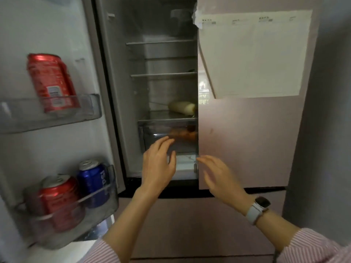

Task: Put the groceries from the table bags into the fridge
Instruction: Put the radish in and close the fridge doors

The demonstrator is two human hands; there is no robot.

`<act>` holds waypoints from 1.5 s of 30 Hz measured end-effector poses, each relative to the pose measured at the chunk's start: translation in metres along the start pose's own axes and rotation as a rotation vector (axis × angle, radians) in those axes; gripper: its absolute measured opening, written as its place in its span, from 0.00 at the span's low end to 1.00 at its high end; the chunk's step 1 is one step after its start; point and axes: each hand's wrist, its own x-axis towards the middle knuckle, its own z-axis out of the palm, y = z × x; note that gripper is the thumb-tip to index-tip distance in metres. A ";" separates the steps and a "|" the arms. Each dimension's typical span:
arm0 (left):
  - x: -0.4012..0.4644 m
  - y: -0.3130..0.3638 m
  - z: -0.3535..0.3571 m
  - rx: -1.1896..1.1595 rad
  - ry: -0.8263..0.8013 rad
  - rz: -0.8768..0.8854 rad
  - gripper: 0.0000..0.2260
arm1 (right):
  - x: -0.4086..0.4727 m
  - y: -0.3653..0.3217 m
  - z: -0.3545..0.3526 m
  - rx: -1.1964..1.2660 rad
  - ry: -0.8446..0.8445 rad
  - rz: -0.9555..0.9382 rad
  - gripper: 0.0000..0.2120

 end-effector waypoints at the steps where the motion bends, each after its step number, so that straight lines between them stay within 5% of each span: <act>1: -0.014 -0.006 -0.018 0.042 0.028 0.005 0.16 | -0.003 -0.013 0.008 0.057 -0.003 -0.029 0.19; 10: -0.111 -0.070 -0.174 0.433 0.243 -0.010 0.14 | 0.024 -0.177 0.095 0.199 -0.105 -0.404 0.20; 15: -0.129 -0.087 -0.211 0.546 0.355 -0.110 0.18 | 0.020 -0.225 0.119 0.161 -0.142 -0.457 0.17; 21: -0.136 -0.094 -0.202 0.547 0.326 -0.251 0.33 | 0.011 -0.203 0.111 0.235 -0.200 -0.414 0.19; 33: -0.125 -0.041 -0.138 0.579 0.223 0.266 0.25 | -0.015 -0.103 0.058 0.410 -0.221 -0.077 0.23; 38: -0.105 -0.012 -0.105 0.523 0.258 0.410 0.23 | -0.022 -0.090 0.026 0.488 -0.033 -0.114 0.22; 42: -0.095 0.001 -0.092 0.486 0.367 0.343 0.22 | -0.028 -0.088 0.009 0.381 0.108 -0.218 0.23; 45: -0.092 0.002 -0.078 0.456 0.343 0.201 0.30 | -0.027 -0.083 0.006 0.183 0.143 -0.250 0.25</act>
